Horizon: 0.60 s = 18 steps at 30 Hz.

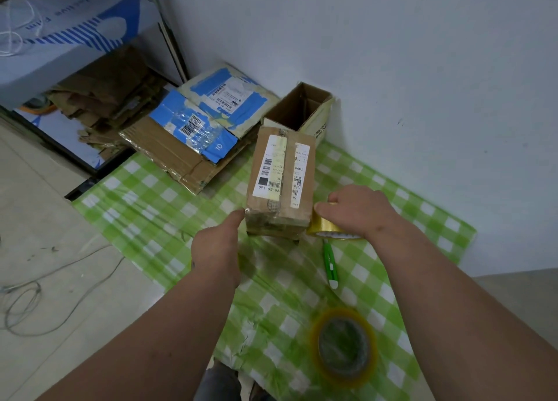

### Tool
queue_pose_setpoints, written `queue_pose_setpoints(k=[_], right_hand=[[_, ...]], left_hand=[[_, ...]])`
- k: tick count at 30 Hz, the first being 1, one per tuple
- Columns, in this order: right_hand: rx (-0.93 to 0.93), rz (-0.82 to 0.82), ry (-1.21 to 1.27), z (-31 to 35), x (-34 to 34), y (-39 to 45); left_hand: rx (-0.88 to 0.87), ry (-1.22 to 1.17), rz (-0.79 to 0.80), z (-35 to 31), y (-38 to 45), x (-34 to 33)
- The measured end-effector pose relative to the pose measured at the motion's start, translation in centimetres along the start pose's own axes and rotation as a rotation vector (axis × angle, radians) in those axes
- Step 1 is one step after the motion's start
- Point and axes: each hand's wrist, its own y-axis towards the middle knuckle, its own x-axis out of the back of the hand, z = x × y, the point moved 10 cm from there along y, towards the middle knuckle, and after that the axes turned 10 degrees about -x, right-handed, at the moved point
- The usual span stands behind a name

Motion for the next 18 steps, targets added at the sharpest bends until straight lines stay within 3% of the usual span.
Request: queue_pose_setpoints(k=[3,9,18], right_hand=[[-0.007,-0.043,-0.005,0.3,0.3,0.0],[-0.035,-0.099,0.048,1.3,0.2,-0.5],[0.026,-0.090,0.043,4.0,0.2,-2.0]], left_hand=[[-0.082,0.035,0.040,-0.6,0.4,0.2],[-0.548,0.213,0.148,-6.2,0.2,-1.0],[-0.657,0.418,0.260,-6.5,-0.8,-1.8]])
